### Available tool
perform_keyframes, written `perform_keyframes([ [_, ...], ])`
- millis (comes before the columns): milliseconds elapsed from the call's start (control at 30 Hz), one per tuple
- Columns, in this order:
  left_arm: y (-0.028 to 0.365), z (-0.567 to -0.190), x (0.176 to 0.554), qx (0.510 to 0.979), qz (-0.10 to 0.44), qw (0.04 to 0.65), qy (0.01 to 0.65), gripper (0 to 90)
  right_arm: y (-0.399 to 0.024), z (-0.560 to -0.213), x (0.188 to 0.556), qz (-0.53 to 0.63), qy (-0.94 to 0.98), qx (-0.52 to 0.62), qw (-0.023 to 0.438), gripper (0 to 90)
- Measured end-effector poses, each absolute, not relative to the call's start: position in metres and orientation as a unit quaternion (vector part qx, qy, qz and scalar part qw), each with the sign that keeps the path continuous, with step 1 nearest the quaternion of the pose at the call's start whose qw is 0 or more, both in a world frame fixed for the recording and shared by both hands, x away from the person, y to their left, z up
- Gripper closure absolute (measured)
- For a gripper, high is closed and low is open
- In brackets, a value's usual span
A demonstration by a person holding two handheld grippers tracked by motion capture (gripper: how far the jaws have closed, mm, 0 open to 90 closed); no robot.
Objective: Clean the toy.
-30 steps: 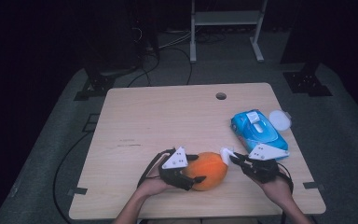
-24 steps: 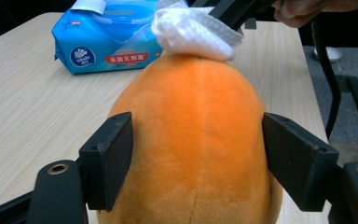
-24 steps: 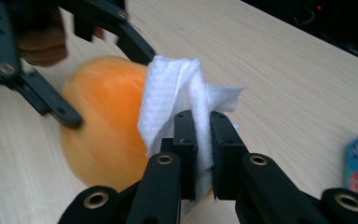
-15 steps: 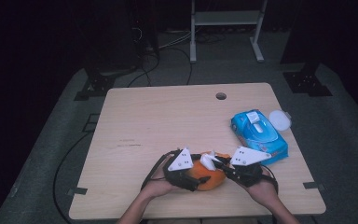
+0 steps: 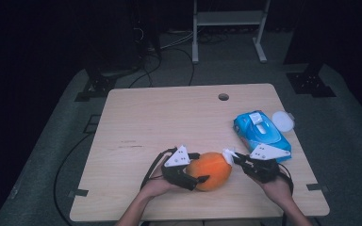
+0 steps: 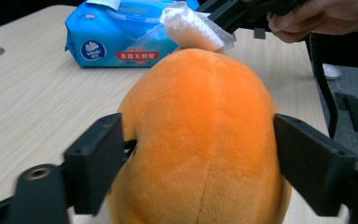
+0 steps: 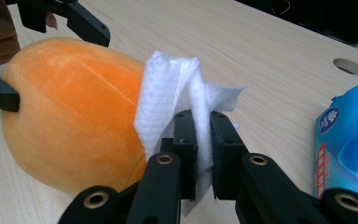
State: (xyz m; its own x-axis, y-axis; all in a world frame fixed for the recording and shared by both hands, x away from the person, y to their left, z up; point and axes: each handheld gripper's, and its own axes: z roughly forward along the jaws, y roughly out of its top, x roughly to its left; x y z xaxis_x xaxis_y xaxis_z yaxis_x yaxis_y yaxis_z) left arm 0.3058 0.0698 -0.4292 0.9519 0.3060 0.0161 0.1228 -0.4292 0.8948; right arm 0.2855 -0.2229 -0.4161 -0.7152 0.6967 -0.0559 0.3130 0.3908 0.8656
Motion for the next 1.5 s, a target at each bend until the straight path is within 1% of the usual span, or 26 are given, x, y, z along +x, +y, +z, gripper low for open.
perform_keyframes([
  [133,0.073,-0.430,0.307,0.840,0.089,0.519,0.131,21.7,-0.223,-0.416,0.284,0.454,0.809,0.311,0.207,81.7],
  [333,0.080,-0.432,0.313,0.835,0.067,0.524,0.151,19.2,-0.223,-0.416,0.281,0.446,0.816,0.306,0.205,81.7],
  [500,0.072,-0.429,0.307,0.838,0.085,0.522,0.134,24.0,-0.211,-0.409,0.276,0.454,0.818,0.288,0.206,81.7],
  [600,0.065,-0.428,0.304,0.841,0.092,0.520,0.122,24.5,-0.198,-0.401,0.271,0.464,0.818,0.270,0.204,81.7],
  [633,0.064,-0.428,0.304,0.841,0.094,0.518,0.122,22.9,-0.192,-0.398,0.270,0.466,0.820,0.260,0.206,81.7],
  [700,0.064,-0.428,0.304,0.841,0.091,0.518,0.123,16.7,-0.187,-0.397,0.268,0.460,0.825,0.249,0.215,81.7],
  [767,0.069,-0.427,0.305,0.838,0.084,0.523,0.127,12.5,-0.187,-0.399,0.270,0.456,0.827,0.250,0.213,81.7],
  [967,0.083,-0.431,0.310,0.834,0.067,0.532,0.129,9.7,-0.210,-0.408,0.277,0.461,0.812,0.288,0.211,81.7],
  [1033,0.077,-0.438,0.314,0.847,0.056,0.511,0.135,6.6,-0.216,-0.410,0.278,0.460,0.811,0.294,0.211,81.7],
  [1100,0.072,-0.443,0.316,0.852,0.040,0.504,0.137,3.9,-0.220,-0.411,0.278,0.459,0.809,0.300,0.209,81.7],
  [1133,0.068,-0.446,0.316,0.852,0.036,0.505,0.135,4.0,-0.221,-0.412,0.278,0.459,0.809,0.301,0.210,81.7],
  [1167,0.067,-0.446,0.315,0.851,0.036,0.508,0.131,6.0,-0.222,-0.412,0.278,0.461,0.808,0.304,0.207,81.7],
  [1200,0.065,-0.445,0.313,0.848,0.039,0.514,0.123,10.8,-0.222,-0.412,0.278,0.463,0.806,0.305,0.206,81.7],
  [1233,0.064,-0.444,0.310,0.844,0.054,0.519,0.122,16.3,-0.221,-0.412,0.278,0.463,0.805,0.306,0.209,81.7],
  [1267,0.064,-0.441,0.307,0.840,0.061,0.525,0.123,23.5,-0.221,-0.411,0.278,0.462,0.805,0.308,0.211,81.7],
  [1333,0.067,-0.432,0.304,0.831,0.061,0.539,0.119,31.2,-0.222,-0.408,0.280,0.467,0.800,0.311,0.210,81.7],
  [1433,0.078,-0.414,0.303,0.818,0.052,0.560,0.121,33.2,-0.223,-0.409,0.282,0.477,0.797,0.314,0.196,81.8],
  [1500,0.082,-0.408,0.302,0.825,0.056,0.550,0.122,33.7,-0.218,-0.410,0.282,0.481,0.798,0.310,0.188,81.7],
])
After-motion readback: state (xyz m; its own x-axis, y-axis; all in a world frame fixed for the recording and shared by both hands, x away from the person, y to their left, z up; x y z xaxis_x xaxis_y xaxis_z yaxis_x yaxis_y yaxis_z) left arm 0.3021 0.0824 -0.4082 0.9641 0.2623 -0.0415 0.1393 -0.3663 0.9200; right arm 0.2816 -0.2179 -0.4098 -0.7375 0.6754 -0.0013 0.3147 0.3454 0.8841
